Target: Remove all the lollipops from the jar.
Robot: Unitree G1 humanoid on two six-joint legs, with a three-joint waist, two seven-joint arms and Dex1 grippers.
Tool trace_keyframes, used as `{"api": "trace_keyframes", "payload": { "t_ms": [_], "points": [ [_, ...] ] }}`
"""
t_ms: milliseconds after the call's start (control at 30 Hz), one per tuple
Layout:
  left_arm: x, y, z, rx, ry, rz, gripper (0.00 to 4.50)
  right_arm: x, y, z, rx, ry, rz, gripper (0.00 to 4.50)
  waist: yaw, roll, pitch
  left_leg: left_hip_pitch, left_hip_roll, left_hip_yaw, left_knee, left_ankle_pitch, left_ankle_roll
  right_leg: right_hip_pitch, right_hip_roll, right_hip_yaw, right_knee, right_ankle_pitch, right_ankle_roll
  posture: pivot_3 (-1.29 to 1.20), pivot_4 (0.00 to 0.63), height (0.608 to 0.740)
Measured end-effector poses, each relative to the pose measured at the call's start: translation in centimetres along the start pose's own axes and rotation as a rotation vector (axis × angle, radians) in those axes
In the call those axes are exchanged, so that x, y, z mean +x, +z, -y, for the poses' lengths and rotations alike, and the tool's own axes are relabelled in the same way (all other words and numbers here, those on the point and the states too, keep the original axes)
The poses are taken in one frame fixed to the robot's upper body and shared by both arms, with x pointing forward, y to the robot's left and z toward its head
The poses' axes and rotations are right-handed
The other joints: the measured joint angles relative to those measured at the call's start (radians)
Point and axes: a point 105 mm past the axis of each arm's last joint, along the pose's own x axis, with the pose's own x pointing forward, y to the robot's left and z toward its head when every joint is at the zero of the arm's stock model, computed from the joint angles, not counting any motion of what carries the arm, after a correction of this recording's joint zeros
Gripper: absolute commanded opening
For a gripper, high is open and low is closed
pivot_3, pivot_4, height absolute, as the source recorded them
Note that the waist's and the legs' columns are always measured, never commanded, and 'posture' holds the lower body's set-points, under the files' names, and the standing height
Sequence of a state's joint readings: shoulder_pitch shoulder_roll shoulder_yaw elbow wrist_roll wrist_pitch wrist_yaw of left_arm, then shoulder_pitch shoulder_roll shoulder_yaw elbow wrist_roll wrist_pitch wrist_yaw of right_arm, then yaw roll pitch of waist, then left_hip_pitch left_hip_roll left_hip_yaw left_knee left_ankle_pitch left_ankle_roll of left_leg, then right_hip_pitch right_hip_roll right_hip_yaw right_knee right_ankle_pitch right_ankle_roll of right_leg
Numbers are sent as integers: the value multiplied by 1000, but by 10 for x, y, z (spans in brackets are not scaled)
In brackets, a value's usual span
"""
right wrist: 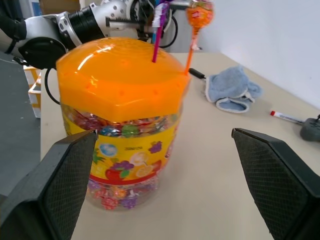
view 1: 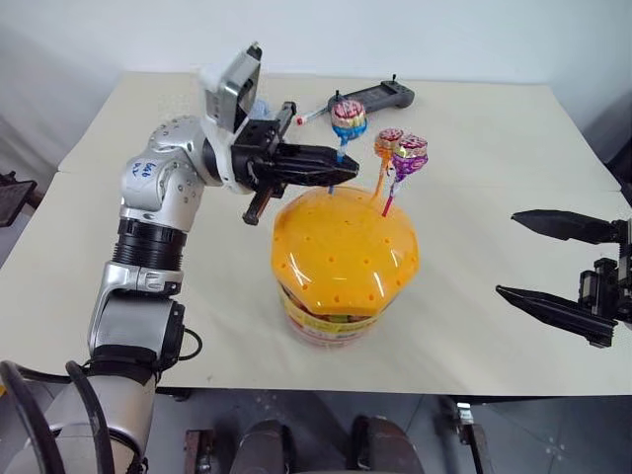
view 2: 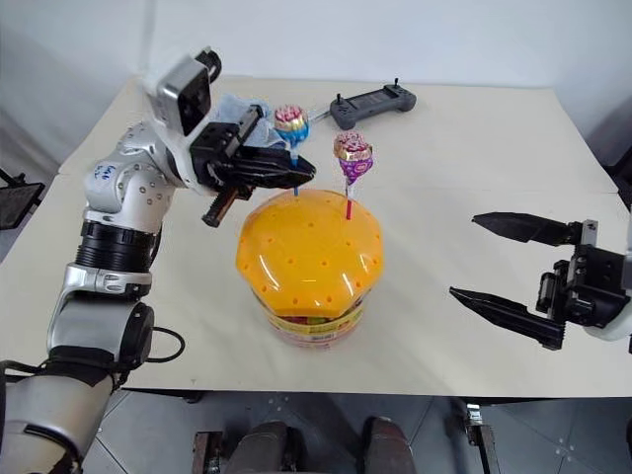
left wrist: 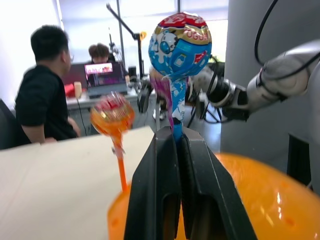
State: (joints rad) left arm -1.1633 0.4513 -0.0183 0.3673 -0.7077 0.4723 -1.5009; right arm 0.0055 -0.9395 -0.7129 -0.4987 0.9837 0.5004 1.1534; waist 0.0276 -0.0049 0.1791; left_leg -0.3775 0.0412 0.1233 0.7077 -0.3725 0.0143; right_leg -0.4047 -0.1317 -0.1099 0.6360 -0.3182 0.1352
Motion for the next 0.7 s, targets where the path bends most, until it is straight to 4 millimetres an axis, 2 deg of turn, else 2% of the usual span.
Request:
{"api": "trace_keyframes", "payload": {
  "t_ms": [167,300,367,433,533,600,700],
  "points": [
    [-4,19,3,13,25,21,14,1,1,7,-9,16,-2,4500,-4,0,0,0,0,-1,0,0,0,0,0,0,0,0,0,0,150,740],
    [-12,34,-7,48,156,27,14,2,0,11,-22,41,-11,4500,-1,0,0,0,0,-2,1,0,1,1,0,-1,0,0,0,0,150,740],
    [-22,44,-15,74,276,12,14,3,-2,11,-20,62,-11,4500,-3,0,0,0,0,-2,1,0,1,1,0,-1,0,0,0,0,150,740],
    [-38,49,-21,75,408,-31,14,2,-2,13,-19,67,-6,4500,-4,0,0,0,0,-3,1,0,1,1,0,-1,0,0,0,0,150,740],
    [-72,49,-30,37,662,-106,14,2,-4,13,-14,92,-14,4500,-5,0,0,0,0,-3,1,0,1,1,0,-1,0,0,0,0,150,740],
    [-98,38,-31,-31,823,-152,14,2,-7,15,0,102,-21,4500,-5,0,0,0,0,-3,1,0,1,1,0,-1,0,0,0,0,150,740],
    [-144,6,-20,-202,1094,-293,14,3,-12,20,5,106,-33,4500,-5,0,0,0,0,-3,1,0,1,1,0,-1,1,0,0,0,150,740]
  ]
}}
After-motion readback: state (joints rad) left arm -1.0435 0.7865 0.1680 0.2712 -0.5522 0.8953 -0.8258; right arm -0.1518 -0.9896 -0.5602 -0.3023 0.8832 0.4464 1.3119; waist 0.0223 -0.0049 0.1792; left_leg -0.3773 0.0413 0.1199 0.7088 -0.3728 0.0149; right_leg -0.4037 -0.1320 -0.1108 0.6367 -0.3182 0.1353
